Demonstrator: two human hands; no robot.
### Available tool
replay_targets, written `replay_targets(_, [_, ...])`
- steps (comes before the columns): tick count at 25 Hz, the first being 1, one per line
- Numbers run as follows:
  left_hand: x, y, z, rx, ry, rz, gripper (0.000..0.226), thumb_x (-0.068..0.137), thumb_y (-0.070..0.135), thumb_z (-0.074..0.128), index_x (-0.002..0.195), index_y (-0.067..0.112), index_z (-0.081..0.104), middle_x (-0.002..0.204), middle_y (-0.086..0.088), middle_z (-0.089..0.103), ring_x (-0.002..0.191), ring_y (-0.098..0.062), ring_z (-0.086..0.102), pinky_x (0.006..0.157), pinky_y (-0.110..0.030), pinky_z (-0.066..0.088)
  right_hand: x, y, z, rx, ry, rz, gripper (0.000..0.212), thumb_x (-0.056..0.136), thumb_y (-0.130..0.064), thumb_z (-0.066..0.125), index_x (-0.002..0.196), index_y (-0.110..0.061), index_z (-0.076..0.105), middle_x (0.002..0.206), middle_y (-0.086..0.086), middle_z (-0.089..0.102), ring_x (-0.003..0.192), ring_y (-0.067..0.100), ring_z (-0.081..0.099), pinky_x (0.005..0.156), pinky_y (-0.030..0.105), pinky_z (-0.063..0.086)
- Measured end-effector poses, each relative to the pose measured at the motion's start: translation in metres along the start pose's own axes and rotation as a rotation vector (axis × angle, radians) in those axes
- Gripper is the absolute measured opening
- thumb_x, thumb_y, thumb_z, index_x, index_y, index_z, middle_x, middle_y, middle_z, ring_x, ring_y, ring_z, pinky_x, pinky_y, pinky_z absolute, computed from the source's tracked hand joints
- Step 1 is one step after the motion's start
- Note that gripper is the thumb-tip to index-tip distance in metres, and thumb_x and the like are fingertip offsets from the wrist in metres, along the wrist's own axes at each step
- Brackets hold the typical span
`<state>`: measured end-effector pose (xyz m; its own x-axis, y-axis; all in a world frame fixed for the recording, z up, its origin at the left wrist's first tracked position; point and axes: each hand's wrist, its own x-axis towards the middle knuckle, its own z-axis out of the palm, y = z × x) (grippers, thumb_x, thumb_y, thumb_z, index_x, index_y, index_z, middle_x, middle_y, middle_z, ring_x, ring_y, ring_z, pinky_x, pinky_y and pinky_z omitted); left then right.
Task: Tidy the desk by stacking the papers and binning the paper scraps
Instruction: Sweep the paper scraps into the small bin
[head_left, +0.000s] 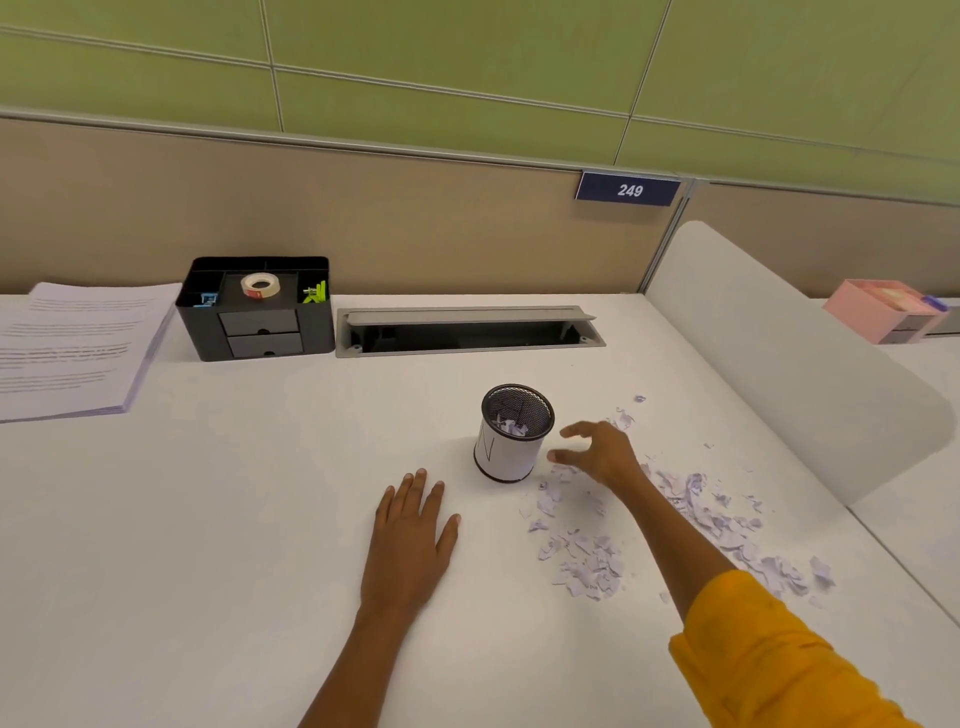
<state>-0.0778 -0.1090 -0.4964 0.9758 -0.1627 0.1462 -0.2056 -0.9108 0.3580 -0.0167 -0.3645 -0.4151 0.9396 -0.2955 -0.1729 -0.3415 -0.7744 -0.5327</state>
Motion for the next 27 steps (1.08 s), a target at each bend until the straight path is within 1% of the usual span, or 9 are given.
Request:
replay_targets(3, [0.0,0.0,-0.001,-0.003,0.003,0.002,0.073,0.096,0.051,0.006,0.12,0.012,0.063,0.131,-0.014,0.056,0.121,-0.027,0.054,0.106,-0.035,0.023,-0.006,0.008,0.015,-0.19,-0.148,-0.003,0.066,0.062,-0.061,0.076,0.119,-0.031,0.06,0.127,0.005,0.051,0.122,0.027,0.044,0.103,0.039,0.037])
replay_targets(7, [-0.001,-0.001,-0.002,-0.002,0.01,0.005,0.074,0.096,0.052,0.006,0.12,0.011,0.063,0.131,-0.014,0.056,0.12,-0.027,0.054,0.106,-0.035,0.023,-0.022,0.011,0.023,-0.191,-0.08,-0.095,0.038,0.071,-0.029,0.079,0.107,-0.022,0.068,0.105,0.004,0.049,0.101,0.022,0.051,0.077,0.026,0.04])
replay_targets(10, [-0.001,0.001,-0.002,0.0,0.009,0.006,0.075,0.096,0.052,0.006,0.119,0.011,0.063,0.13,-0.014,0.056,0.12,-0.027,0.055,0.106,-0.035,0.022,-0.03,0.014,0.02,-0.075,-0.074,-0.045,0.021,0.073,-0.008,0.077,0.093,-0.014,0.072,0.097,0.006,0.059,0.083,0.024,0.063,0.071,0.032,0.052])
replay_targets(13, [-0.001,0.001,-0.003,-0.004,0.007,0.012,0.075,0.096,0.052,0.005,0.119,0.01,0.064,0.13,-0.015,0.057,0.119,-0.028,0.055,0.106,-0.034,0.022,-0.037,0.023,0.009,0.087,-0.064,0.024,0.014,0.074,-0.001,0.074,0.081,-0.012,0.069,0.088,0.011,0.069,0.061,0.018,0.063,0.064,0.029,0.056])
replay_targets(15, [-0.001,0.0,-0.002,-0.007,0.008,0.01,0.076,0.096,0.052,0.005,0.118,0.009,0.064,0.13,-0.015,0.057,0.119,-0.029,0.055,0.106,-0.035,0.022,-0.042,0.022,-0.002,0.241,-0.043,0.036,0.01,0.074,0.0,0.076,0.08,-0.005,0.069,0.078,0.011,0.069,0.054,0.016,0.062,0.059,0.025,0.057])
replay_targets(18, [-0.001,-0.001,-0.002,-0.012,0.018,0.01,0.076,0.096,0.052,0.005,0.118,0.008,0.064,0.129,-0.016,0.057,0.118,-0.029,0.056,0.105,-0.036,0.022,-0.049,0.007,-0.022,0.478,0.004,0.017,0.01,0.073,0.002,0.077,0.079,-0.001,0.069,0.072,0.009,0.068,0.06,0.02,0.064,0.062,0.028,0.06])
replay_targets(21, [-0.001,0.001,-0.003,-0.012,0.018,0.014,0.076,0.096,0.052,0.005,0.118,0.009,0.064,0.129,-0.016,0.057,0.118,-0.029,0.056,0.105,-0.035,0.022,-0.05,-0.019,-0.041,0.583,0.063,-0.043,0.015,0.074,-0.004,0.077,0.086,0.001,0.07,0.078,0.013,0.069,0.065,0.021,0.064,0.066,0.03,0.06])
replay_targets(23, [-0.002,0.001,-0.004,-0.016,0.013,0.01,0.076,0.096,0.052,0.005,0.117,0.009,0.065,0.128,-0.016,0.058,0.118,-0.029,0.056,0.105,-0.035,0.022,-0.045,-0.04,-0.046,0.594,0.075,-0.092,0.017,0.076,-0.006,0.076,0.09,0.002,0.069,0.084,0.013,0.069,0.068,0.022,0.064,0.069,0.031,0.059])
replay_targets(27, [-0.002,0.002,-0.006,-0.019,0.006,0.012,0.075,0.096,0.051,0.006,0.116,0.009,0.065,0.127,-0.015,0.059,0.117,-0.028,0.057,0.105,-0.035,0.023,-0.035,-0.071,-0.037,0.477,0.061,-0.137,0.016,0.078,-0.009,0.075,0.092,-0.004,0.069,0.089,0.007,0.067,0.073,0.018,0.064,0.061,0.022,0.057])
